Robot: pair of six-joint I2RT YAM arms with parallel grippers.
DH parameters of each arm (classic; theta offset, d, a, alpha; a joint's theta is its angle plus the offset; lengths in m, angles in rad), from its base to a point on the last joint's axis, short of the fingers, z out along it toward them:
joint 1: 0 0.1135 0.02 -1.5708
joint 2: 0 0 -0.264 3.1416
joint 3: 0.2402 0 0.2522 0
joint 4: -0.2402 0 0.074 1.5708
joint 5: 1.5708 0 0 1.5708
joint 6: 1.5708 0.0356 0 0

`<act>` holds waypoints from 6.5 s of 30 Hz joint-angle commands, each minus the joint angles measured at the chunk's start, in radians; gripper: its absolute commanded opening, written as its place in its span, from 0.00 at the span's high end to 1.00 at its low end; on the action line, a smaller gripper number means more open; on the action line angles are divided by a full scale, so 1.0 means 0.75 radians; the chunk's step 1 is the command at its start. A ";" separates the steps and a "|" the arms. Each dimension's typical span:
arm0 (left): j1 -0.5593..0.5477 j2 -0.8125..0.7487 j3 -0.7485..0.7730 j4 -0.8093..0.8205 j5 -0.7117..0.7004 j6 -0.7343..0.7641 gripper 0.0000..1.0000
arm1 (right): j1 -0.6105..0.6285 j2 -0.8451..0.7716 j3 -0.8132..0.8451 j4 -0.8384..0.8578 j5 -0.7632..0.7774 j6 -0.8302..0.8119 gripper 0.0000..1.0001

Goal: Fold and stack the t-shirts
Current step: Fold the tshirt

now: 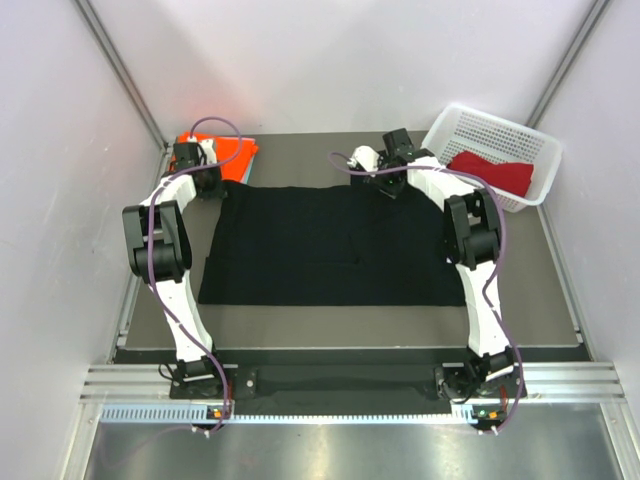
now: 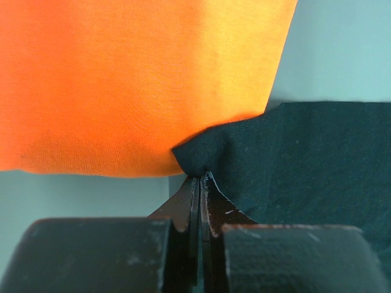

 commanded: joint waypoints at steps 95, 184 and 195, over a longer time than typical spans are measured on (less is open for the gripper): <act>0.028 -0.484 -0.488 -0.002 -0.410 -0.287 1.00 | 0.424 -0.836 -1.271 0.722 1.199 0.883 1.00; 0.046 -0.356 -0.282 -0.278 -0.316 -0.324 1.00 | -0.339 -0.944 -1.017 0.329 0.070 1.176 1.00; 0.046 -0.364 -0.292 -0.335 -0.298 -0.326 1.00 | -0.343 -1.118 -1.195 0.368 0.054 1.204 1.00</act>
